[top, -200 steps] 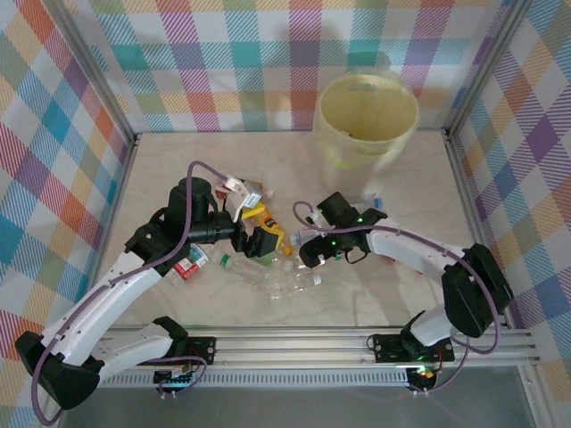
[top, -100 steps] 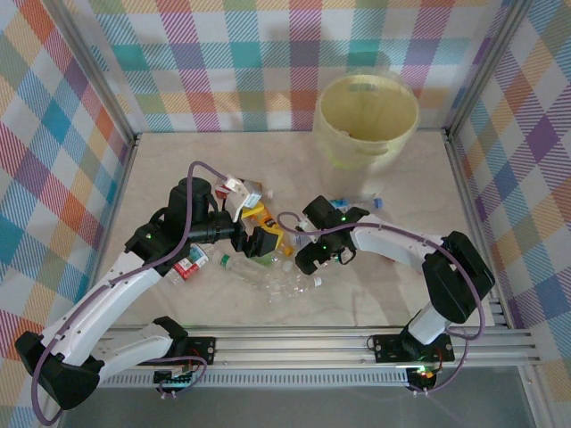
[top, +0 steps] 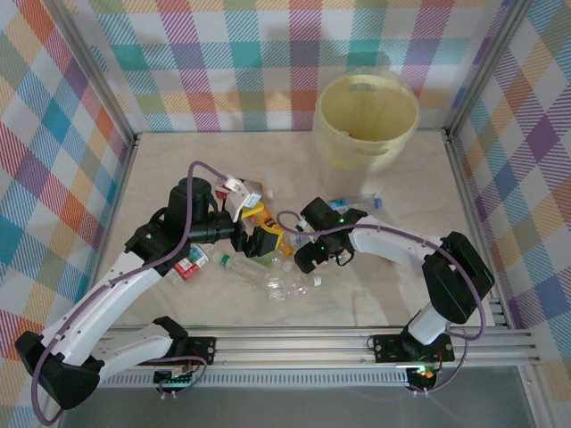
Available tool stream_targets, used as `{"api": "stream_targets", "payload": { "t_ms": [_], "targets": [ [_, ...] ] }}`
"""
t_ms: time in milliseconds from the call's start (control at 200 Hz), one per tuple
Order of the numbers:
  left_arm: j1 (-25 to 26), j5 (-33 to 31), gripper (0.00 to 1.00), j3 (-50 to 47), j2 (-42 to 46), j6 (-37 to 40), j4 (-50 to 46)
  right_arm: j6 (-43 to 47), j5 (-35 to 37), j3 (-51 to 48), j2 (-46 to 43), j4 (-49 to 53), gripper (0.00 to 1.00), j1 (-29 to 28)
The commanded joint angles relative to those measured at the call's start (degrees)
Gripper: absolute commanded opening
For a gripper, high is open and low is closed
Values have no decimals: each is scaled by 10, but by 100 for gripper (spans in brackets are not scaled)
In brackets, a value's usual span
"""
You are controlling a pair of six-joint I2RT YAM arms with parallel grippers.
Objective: Put the plastic bottles in the bin
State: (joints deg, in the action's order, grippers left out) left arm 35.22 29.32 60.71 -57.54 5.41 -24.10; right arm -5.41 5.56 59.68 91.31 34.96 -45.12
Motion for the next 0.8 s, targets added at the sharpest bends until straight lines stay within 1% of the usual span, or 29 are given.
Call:
{"api": "stream_targets", "payload": {
  "t_ms": [0,130,265,520,570,645,740,795],
  "targets": [
    [6,1,100,20,3,6,-10,-69,42,-34,2,14,92,-1],
    [6,2,100,21,2,4,-9,-105,48,-56,-19,20,90,9],
    [6,3,100,21,3,3,-9,-132,27,-83,-60,24,90,28],
    [6,5,100,20,2,1,-6,-191,16,-98,-131,79,90,54],
    [6,5,100,20,2,1,-6,-198,13,-98,-144,87,91,56],
    [6,6,100,20,1,0,-5,-187,0,-96,-164,86,95,57],
    [6,6,100,20,2,0,-5,-153,-4,-94,-177,83,96,57],
    [6,6,100,20,2,0,-5,-134,0,-89,-176,91,100,56]
  ]
}}
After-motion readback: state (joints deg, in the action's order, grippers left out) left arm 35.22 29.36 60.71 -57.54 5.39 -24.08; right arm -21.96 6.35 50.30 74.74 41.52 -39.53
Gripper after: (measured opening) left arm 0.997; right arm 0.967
